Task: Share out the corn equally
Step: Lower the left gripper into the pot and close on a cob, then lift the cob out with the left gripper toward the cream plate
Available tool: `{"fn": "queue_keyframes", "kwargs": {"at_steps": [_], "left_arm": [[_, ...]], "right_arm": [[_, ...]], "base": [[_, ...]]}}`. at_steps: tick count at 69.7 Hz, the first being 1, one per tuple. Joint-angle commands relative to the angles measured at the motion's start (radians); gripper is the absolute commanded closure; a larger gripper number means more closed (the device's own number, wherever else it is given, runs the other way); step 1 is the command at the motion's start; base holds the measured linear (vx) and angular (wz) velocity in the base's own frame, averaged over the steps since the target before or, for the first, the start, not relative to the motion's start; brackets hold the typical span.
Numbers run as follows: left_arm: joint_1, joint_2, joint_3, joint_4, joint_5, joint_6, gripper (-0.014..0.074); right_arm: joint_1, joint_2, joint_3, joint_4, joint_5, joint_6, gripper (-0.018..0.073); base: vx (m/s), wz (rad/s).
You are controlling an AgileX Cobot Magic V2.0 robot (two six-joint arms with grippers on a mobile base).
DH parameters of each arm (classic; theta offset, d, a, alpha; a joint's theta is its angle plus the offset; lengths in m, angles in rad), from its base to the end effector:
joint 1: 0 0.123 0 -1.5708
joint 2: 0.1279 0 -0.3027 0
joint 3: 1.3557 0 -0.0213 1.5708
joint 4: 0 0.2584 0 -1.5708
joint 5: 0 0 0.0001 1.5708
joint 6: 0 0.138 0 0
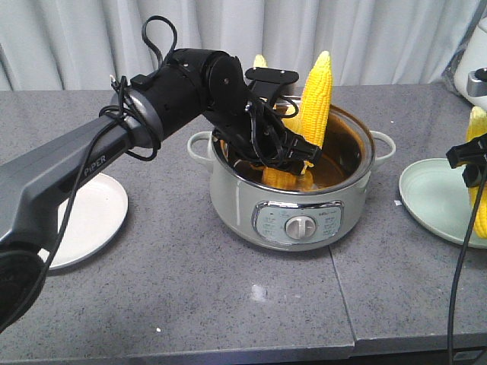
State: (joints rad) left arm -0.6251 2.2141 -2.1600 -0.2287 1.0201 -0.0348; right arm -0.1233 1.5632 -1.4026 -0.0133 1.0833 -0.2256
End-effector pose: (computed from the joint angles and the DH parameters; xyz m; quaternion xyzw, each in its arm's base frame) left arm 0.4259 -0.3402 0.2578 0.2488 0.9188 -0.1970 0.2347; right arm 0.3482 -0.0448 0.2994 -0.0519 0.9772 -0.0420 0.2013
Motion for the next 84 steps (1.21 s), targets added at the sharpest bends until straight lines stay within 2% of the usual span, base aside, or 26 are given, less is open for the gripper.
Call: {"fn": "queue_keyframes", "kwargs": {"at_steps": [1, 5, 25, 44, 55, 64, 71, 84], "left_arm": [[-0.007, -0.080, -0.032, -0.017, -0.070, 0.006, 0.0442], [-0.007, -0.095, -0.032, -0.010, -0.079, 0.024, 0.0442], [-0.007, -0.206, -0.032, 0.090, -0.072, 0.010, 0.0442], [-0.007, -0.330, -0.032, 0.229, -0.042, -0.097, 0.0442], [-0.007, -0.386, -0.031, 0.386, 0.039, -0.156, 0.0442], [0.010, -0.405, -0.031, 0.504, 0.153, -0.196, 0.0442], [0.052, -0.407, -0.031, 0.505, 0.224, -0.195, 0.0442], [0.130, -0.417, -0.024, 0.495, 0.226, -0.194, 0.0442]], "right_arm": [[-0.007, -0.035, -0.026, -0.006, -0.030, -0.003, 0.0392], [-0.007, -0.035, -0.026, -0.006, -0.031, -0.003, 0.0392], [-0.007, -0.035, -0.026, -0.006, -0.031, -0.003, 0.0392], [-0.007, -0.035, -0.026, -0.006, -0.031, -0.003, 0.0392], [-0.007, -0.035, -0.026, -0.006, -0.031, -0.003, 0.0392], [-0.007, -0.035, -0.026, -0.006, -0.031, -0.003, 0.0392], [-0.007, -0.035, -0.026, -0.006, -0.031, -0.003, 0.0392], [-0.007, -0.035, -0.026, -0.006, -0.031, -0.003, 0.0392]], "base": [[0.00, 0.00], [0.00, 0.00], [0.00, 0.00], [0.00, 0.00], [0.00, 0.00], [0.00, 0.00], [0.00, 0.00], [0.00, 0.00]]}}
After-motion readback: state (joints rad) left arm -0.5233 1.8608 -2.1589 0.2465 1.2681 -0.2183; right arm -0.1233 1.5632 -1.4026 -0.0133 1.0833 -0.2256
